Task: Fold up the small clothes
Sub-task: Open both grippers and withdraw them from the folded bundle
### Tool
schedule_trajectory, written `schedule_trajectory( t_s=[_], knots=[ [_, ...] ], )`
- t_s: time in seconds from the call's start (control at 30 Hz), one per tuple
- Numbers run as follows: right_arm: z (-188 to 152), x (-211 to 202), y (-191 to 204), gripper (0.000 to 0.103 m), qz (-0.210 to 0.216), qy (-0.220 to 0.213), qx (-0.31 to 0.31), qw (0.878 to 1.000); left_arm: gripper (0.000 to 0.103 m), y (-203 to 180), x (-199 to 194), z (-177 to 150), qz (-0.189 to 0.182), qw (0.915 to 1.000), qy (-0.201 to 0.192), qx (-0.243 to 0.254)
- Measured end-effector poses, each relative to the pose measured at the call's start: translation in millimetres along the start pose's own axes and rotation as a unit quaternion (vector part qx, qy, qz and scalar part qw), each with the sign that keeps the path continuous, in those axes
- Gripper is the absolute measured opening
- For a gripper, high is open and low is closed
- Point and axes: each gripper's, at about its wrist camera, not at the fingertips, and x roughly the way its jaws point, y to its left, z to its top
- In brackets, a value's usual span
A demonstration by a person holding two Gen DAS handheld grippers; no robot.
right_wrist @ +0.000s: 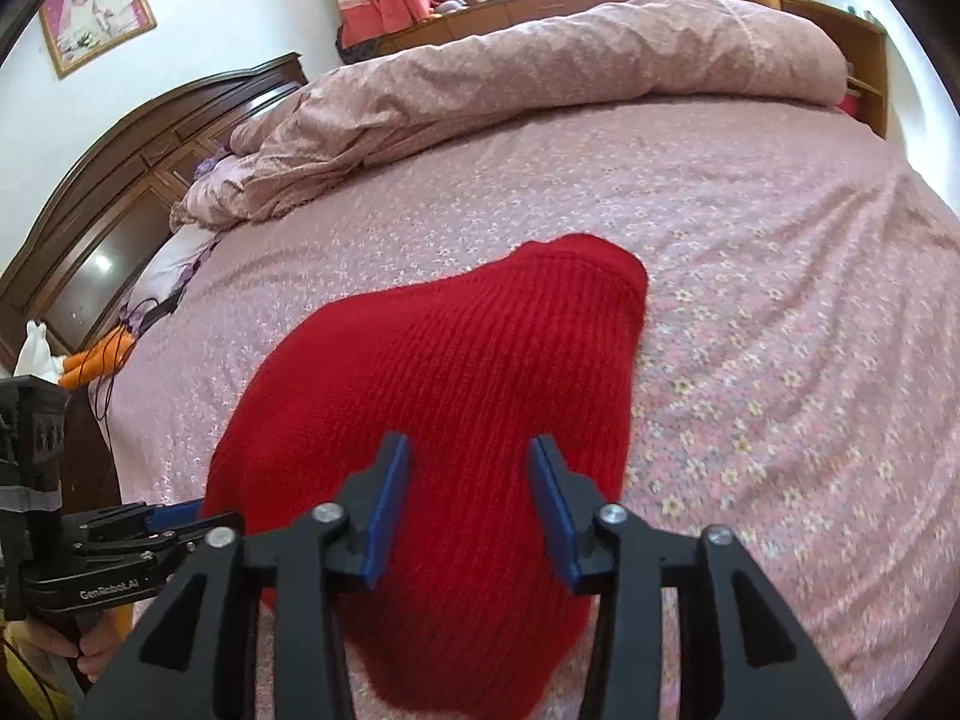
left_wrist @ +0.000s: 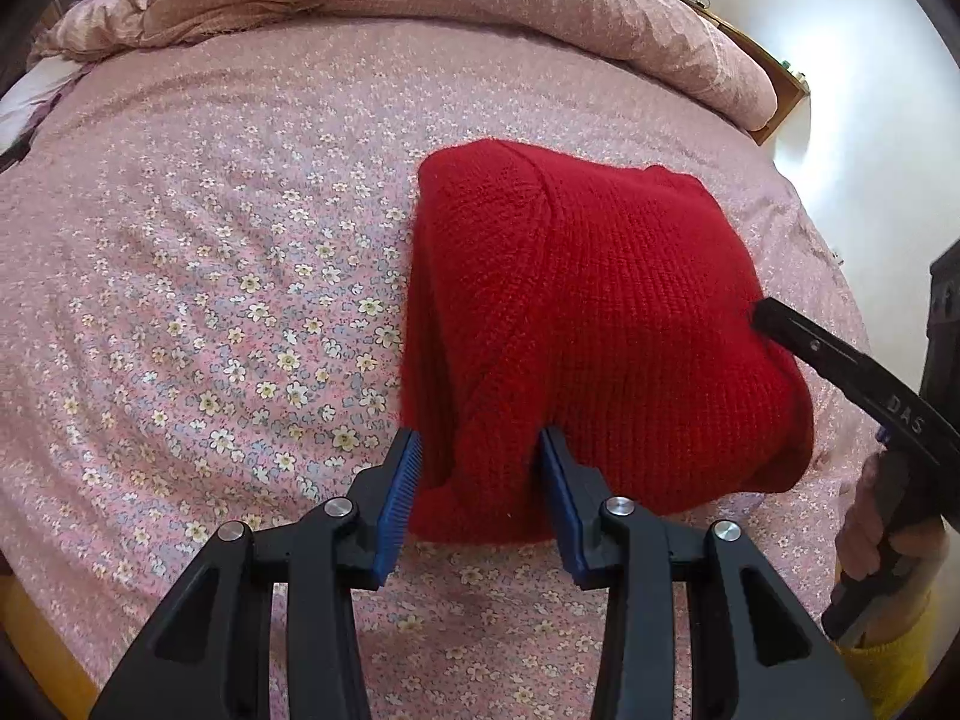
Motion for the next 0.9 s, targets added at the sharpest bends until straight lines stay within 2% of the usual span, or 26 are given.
schedule_trajectory(
  t_s=[0.23,0.33,0.5,0.9],
  knots=[
    [-15.9,-31.9,3.5,0.064,0.008,-0.009,0.026,1.0,0.034,-8.6,-15.2,-7.7,0.014,0.9999,-0.003,-0.004],
    [-26.8,-45.3,10.0,0.069,-0.005,-0.007,0.024,1.0,0.034,-13.3,-20.0,-13.2,0.026,0.9996,0.0,-0.005],
    [-44.9,-60.3,16.6,0.073,-0.014,-0.001,0.027,1.0,0.034,-19.2,-21.3,-22.7,0.034,0.9993,0.012,-0.011],
    [-83.4,-68.2,10.2,0.075,-0.04,0.008,0.051,0.998,0.035,-49.1,-22.4,-42.3,0.051,0.998,0.015,0.034]
  ],
)
